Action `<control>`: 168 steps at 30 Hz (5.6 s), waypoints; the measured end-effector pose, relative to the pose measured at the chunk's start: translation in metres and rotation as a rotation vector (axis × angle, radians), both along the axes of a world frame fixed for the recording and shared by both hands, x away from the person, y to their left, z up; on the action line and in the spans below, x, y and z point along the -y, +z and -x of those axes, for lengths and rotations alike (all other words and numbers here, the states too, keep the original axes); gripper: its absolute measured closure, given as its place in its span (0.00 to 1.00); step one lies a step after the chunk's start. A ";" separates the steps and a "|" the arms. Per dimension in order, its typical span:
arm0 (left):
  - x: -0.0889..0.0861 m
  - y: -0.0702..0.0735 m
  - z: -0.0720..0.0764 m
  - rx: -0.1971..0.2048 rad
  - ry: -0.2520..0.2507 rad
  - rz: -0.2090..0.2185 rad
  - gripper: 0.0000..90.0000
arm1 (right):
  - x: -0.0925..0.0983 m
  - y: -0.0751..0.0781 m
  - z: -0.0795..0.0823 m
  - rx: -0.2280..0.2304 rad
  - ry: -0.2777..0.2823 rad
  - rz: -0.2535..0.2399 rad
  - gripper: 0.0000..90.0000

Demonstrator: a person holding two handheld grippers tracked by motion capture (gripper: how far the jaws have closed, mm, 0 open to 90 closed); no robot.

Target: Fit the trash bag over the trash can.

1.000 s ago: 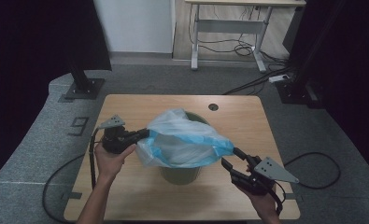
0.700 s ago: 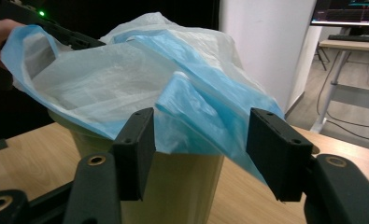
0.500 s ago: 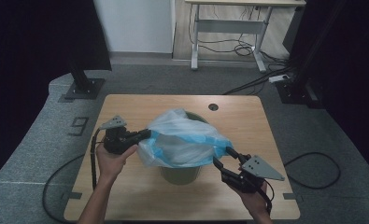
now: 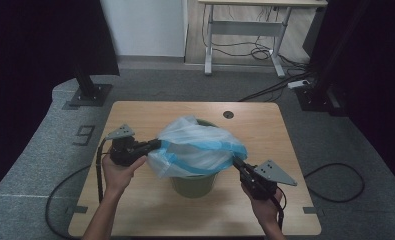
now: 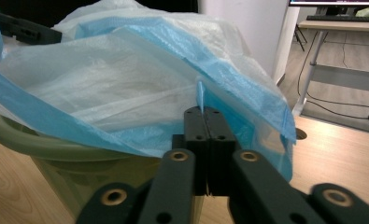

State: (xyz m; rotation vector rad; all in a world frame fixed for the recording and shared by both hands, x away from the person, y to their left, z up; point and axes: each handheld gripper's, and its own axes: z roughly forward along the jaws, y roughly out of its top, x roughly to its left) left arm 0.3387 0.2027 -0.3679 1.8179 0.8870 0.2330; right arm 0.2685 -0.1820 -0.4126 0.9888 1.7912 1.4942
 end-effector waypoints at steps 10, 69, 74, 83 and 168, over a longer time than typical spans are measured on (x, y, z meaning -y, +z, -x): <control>-0.016 -0.001 0.008 0.005 0.014 0.003 1.00 | 0.005 -0.010 0.010 0.001 0.076 -0.005 0.99; -0.023 -0.048 0.025 0.017 0.013 -0.040 1.00 | 0.000 0.001 0.004 0.011 0.182 0.090 0.54; -0.024 -0.044 0.022 0.021 0.015 -0.043 1.00 | 0.004 0.004 -0.003 0.007 0.223 0.069 0.82; -0.023 -0.029 0.015 0.031 0.017 -0.048 1.00 | 0.017 0.020 -0.022 0.011 0.196 -0.044 0.97; 0.004 -0.053 -0.108 -0.275 0.104 -0.157 0.99 | -0.017 -0.040 -0.184 -0.363 0.027 0.005 0.98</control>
